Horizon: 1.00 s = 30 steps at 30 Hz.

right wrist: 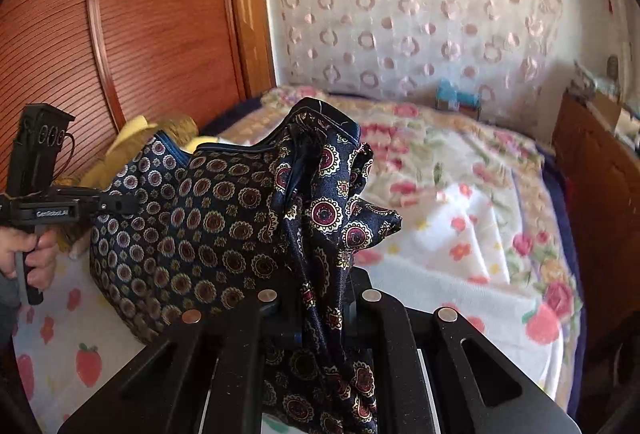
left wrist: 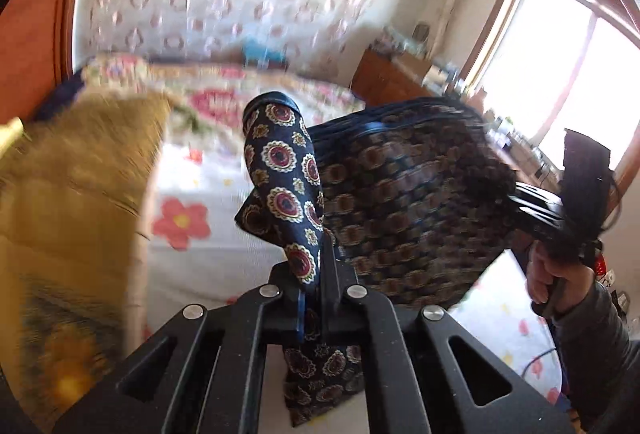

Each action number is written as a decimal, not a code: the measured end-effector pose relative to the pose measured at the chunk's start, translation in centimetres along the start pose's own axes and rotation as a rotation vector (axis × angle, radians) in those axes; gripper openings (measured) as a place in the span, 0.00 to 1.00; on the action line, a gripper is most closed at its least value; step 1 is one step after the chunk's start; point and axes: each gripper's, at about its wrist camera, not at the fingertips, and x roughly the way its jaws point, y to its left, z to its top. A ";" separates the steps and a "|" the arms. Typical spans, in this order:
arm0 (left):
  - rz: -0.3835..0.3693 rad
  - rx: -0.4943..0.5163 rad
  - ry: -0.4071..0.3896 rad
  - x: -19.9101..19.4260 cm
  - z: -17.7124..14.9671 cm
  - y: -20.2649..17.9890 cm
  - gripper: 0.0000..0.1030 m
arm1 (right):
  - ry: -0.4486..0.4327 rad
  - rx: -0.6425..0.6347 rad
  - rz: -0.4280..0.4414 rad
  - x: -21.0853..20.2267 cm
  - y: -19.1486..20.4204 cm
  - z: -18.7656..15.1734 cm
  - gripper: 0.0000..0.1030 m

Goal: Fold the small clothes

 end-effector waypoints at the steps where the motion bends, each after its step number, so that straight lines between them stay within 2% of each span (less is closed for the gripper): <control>1: 0.006 0.000 -0.030 -1.3 0.1 0.0 0.05 | -0.012 -0.016 0.012 -0.4 0.8 0.8 0.10; 3: 0.042 0.021 -0.094 -4.3 0.0 0.1 0.05 | -0.038 -0.047 0.033 -0.8 2.4 2.4 0.10; 5: 0.124 0.052 -0.169 -7.6 -0.6 0.6 0.05 | -0.058 -0.086 0.058 -0.7 4.1 4.4 0.10; 11: 0.267 -0.037 -0.261 -13.3 -2.4 5.7 0.05 | -0.097 -0.240 0.147 1.7 11.1 11.0 0.10; 16: 0.368 -0.128 -0.247 -14.1 -5.3 10.4 0.05 | -0.084 -0.377 0.193 6.9 17.7 16.1 0.10; 19: 0.406 -0.163 -0.198 -13.1 -7.0 12.3 0.05 | -0.078 -0.413 0.229 10.7 21.3 17.9 0.10; 22: 0.427 -0.189 -0.159 -12.4 -8.2 13.3 0.05 | -0.038 -0.452 0.215 15.5 24.4 19.0 0.14; 26: 0.450 -0.180 -0.142 -12.2 -8.7 13.4 0.09 | 0.068 -0.443 0.163 19.6 26.6 19.5 0.25; 30: 0.442 -0.154 -0.158 -14.2 -9.2 12.6 0.17 | 0.070 -0.421 0.106 19.8 26.6 19.4 0.41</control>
